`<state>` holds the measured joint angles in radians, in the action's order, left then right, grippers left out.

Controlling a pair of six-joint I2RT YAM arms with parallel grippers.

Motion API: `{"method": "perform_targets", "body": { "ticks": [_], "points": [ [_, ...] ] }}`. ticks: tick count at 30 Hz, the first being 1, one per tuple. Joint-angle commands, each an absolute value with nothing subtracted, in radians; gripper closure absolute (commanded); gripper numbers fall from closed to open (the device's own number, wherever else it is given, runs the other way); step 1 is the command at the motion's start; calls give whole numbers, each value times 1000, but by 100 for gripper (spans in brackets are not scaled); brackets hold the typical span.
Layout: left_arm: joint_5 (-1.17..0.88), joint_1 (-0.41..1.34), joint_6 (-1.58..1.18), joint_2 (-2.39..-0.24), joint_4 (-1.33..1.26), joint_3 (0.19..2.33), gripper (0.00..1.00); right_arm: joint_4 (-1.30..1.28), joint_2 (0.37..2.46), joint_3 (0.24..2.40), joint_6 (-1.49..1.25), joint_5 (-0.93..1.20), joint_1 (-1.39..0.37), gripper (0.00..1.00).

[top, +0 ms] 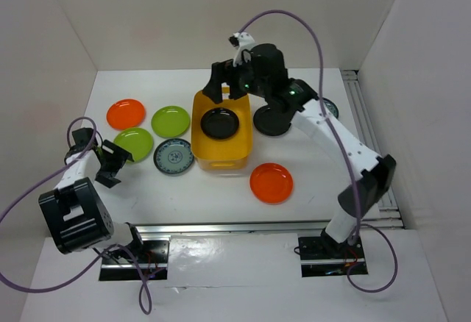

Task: Place the plates into the plastic bin on the countertop

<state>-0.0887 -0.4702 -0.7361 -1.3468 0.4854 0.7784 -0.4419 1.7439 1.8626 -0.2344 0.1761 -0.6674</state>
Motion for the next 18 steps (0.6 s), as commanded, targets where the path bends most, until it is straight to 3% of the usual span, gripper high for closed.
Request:
{"method": "perform_targets", "body": {
  "ticks": [1,12,18],
  "points": [
    [-81,-492,-778,-1382,414,778,6,-420,1609,1766,-202,244,-654,0],
    [-109,-502,-864,-1563,281,831,8,-462,1364,1478,-192,278,-566,0],
    [-97,-502,-874,-1623,256,844,29,-462,1353,1456,-192,278,-555,0]
  ]
}}
